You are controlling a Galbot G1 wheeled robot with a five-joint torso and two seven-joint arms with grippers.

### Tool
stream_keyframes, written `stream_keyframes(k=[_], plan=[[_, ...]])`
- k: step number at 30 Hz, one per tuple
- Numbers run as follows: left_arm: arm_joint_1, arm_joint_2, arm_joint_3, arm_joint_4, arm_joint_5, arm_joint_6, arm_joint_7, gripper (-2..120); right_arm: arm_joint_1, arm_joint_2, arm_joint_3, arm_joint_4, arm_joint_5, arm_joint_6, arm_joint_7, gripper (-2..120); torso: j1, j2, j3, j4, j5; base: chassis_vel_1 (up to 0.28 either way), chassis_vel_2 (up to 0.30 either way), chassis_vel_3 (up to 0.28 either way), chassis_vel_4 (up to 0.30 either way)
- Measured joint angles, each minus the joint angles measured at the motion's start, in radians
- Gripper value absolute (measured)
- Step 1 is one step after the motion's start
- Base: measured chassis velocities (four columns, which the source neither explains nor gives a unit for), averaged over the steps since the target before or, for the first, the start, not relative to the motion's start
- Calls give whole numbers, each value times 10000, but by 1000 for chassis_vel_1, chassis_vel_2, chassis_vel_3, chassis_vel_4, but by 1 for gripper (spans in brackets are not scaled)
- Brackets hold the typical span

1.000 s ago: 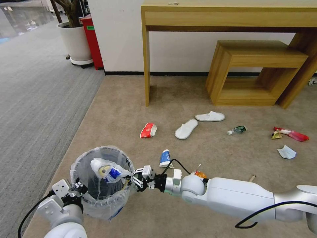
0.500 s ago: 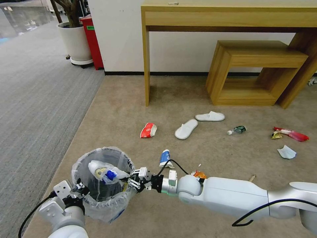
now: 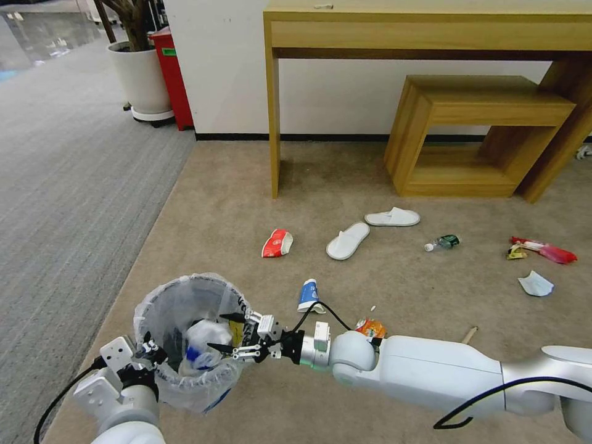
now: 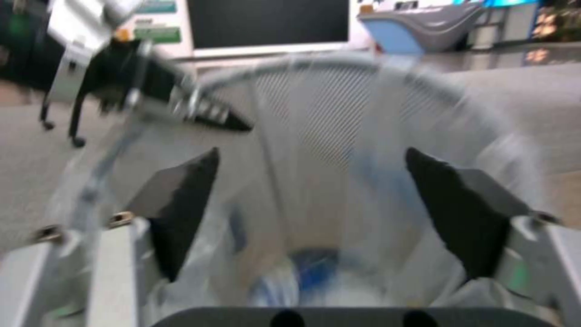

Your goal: Pick up the trash bin and place the garbage on the floor into it.

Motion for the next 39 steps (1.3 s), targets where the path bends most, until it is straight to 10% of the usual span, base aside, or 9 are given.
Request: stream_keyframes(k=[26,39], plan=[[-442,4,-15,916,108,-244,8,1,-2849,-2196,4989,1108,-285,-2623,3052,100,0,-1,0,-2,2,0,0,0,0],[-560,156,248,1137,114,-246,44,1,-5988,-3115,7461,1311,-1269,-2433,3077,100,0,0,-1,-1,2,0,0,0,0]])
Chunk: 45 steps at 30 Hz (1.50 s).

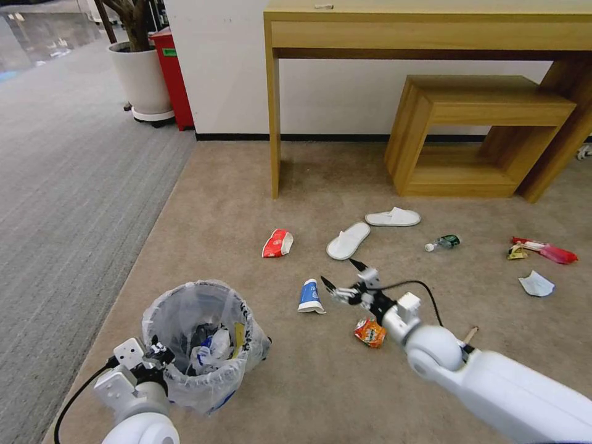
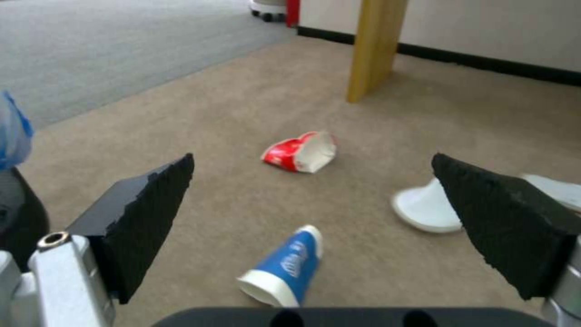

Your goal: Pick up the trash bin and place the garbage on the floor into it.

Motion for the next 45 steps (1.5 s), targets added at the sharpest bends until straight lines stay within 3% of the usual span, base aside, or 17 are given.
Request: stream_keyframes(k=[9,12,21,28,36,45], plan=[[-6,167,83,55,18,-18,31,1,-1492,-664,1692,88,-458,90,-122,100,0,0,0,2,-1,0,0,0,0],[-70,272,135,155,5,-45,50,1,-2574,-1052,2687,199,-685,132,-297,100,0,0,0,1,-2,0,0,0,0],[-147,343,256,263,-13,-75,69,1,-4369,-1357,3828,152,-1087,351,-562,100,0,1,0,-1,-1,0,0,0,0],[-128,302,353,289,31,-105,80,1,-4353,-833,3503,-668,-1192,391,-608,100,0,0,1,-1,-1,0,0,0,0],[32,378,206,238,4,-232,91,1,-3663,287,2747,-1901,-890,298,-339,100,0,0,1,1,-2,0,0,0,0],[99,478,85,195,-100,-323,104,1,-3367,1352,2714,-2372,-511,-303,881,100,0,0,1,1,-3,0,0,0,0]])
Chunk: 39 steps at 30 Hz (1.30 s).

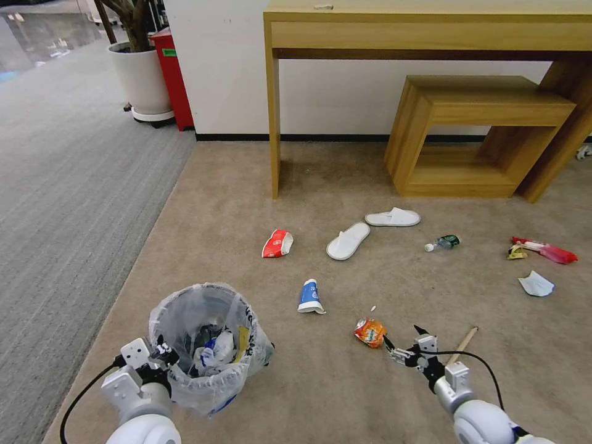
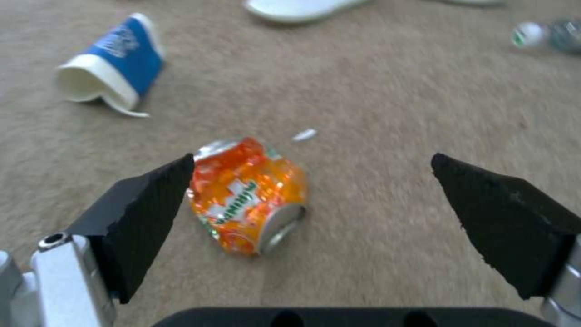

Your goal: Pick up the trash bin and place the garbage on the floor into it.

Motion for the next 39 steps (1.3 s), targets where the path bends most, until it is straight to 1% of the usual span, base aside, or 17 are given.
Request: stream_keyframes(k=[3,4,6,7,10,11,21,22,25,26,29,30,32,34,35,38,39], plan=[[-18,1,21,47,-2,-19,0,1,32,300,26,-167,175,-240,538,100,0,0,0,-2,0,0,0,0,0],[-18,1,21,47,-2,-19,0,1,32,300,26,-167,175,-240,538,100,0,0,0,-2,0,0,0,0,0],[-32,-4,48,99,0,-23,0,1,121,520,-1,-331,329,-377,978,99,0,0,0,-1,-1,0,0,0,0],[-32,-4,48,99,0,-23,0,1,121,520,-1,-331,329,-377,978,99,0,0,0,-1,-1,0,0,0,0],[-43,-2,45,135,1,-31,2,1,380,856,-121,-721,488,-510,1446,99,0,0,0,-2,0,0,0,0,0],[-43,-2,45,135,1,-31,2,1,380,856,-121,-721,488,-510,1446,99,0,0,0,-2,0,0,0,0,0],[97,-1,-115,50,-12,-90,5,1,1382,1906,-888,-1752,697,-622,1759,95,0,0,0,0,-1,0,0,0,0],[97,-1,-115,50,-12,-90,5,1,1382,1906,-888,-1752,697,-622,1759,95,0,0,0,0,-1,0,0,0,0],[181,10,-186,-42,-45,-128,0,1,1600,2290,-1028,-2270,597,-601,1798,93,0,-1,0,-1,-1,0,0,0,0],[181,10,-186,-42,-45,-128,0,1,1600,2290,-1028,-2270,597,-601,1798,93,0,-1,0,-1,-1,0,0,0,0],[241,-5,-194,-40,-38,-197,-1,1,1773,2713,-1023,-2757,498,-486,1783,89,0,-1,0,0,1,0,0,0,0],[241,-5,-194,-40,-38,-197,-1,1,1773,2713,-1023,-2757,498,-486,1783,89,0,-1,0,0,1,0,0,0,0],[249,-32,-190,-15,-25,-220,-1,1,1798,2937,-994,-2951,403,-417,1729,84,0,0,0,-1,-1,0,0,0,0],[239,-52,-177,2,-18,-228,0,1,1799,3204,-939,-3117,267,-348,1684,82,0,0,0,-1,-1,0,0,0,0],[239,-52,-177,2,-18,-228,0,1,1799,3204,-939,-3117,267,-348,1684,82,0,0,0,-1,-1,0,0,0,0],[227,-46,-180,9,-18,-242,0,1,1828,3524,-846,-3365,87,-247,1643,73,0,0,0,-1,0,0,0,0,0],[227,-46,-180,9,-18,-242,0,1,1828,3524,-846,-3365,87,-247,1643,73,0,0,0,-1,0,0,0,0,0]])
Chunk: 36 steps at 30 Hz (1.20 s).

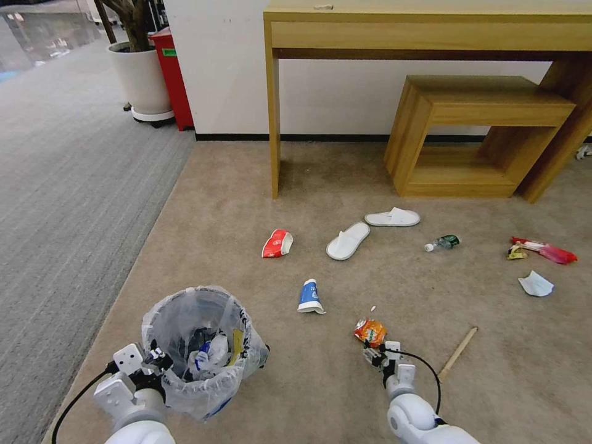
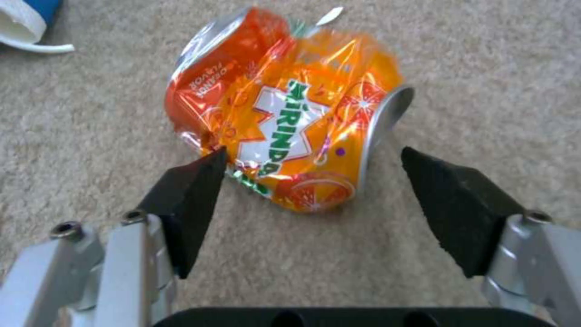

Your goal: Pick up the trash bin and place the garbage on the floor into it.

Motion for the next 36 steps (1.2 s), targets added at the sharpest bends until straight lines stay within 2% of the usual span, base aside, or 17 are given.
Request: stream_keyframes(k=[3,9,11,12,14,15,18,19,22,27,31,36], plan=[[6,27,-9,38,-2,-31,0,1,60,121,58,-175,-126,101,-46,64,0,0,0,0,1,0,0,0,0],[-17,69,-21,131,-24,-81,2,1,181,182,166,-296,-151,124,-61,60,0,0,0,0,0,0,0,0,0],[-21,99,-35,137,-68,-90,2,1,238,212,217,-379,-191,131,-61,51,0,0,0,0,1,0,0,0,0],[-21,99,-35,137,-68,-90,2,1,238,212,217,-379,-191,131,-61,51,0,0,0,0,1,0,0,0,0],[-41,146,-58,138,-120,-90,2,1,280,243,255,-513,-248,171,-63,43,0,0,0,0,0,0,0,0,0],[-41,146,-58,138,-120,-90,2,1,280,243,255,-513,-248,171,-63,43,0,0,0,0,0,0,0,0,0],[-105,197,-82,217,-177,-91,-4,1,296,272,320,-697,-326,258,-106,30,0,1,-1,0,0,0,0,0,0],[-105,197,-82,217,-177,-91,-4,1,296,272,320,-697,-326,258,-106,30,0,1,-1,0,0,0,0,0,0],[-165,215,-58,355,-189,-92,-9,1,281,281,373,-811,-437,357,-176,16,0,1,-2,0,-2,0,0,0,0],[-208,278,-64,418,-237,-94,-12,1,199,168,440,-792,-481,476,-371,12,0,1,-2,3,4,0,0,0,0],[-240,356,-107,431,-296,-94,-26,1,-27,-241,517,-397,-376,728,-1002,12,0,-1,1,-4,6,0,0,0,0],[-244,356,-123,476,-302,-98,-31,1,-243,-711,713,242,-238,1214,-1697,11,0,-1,1,0,4,0,0,0,0]])
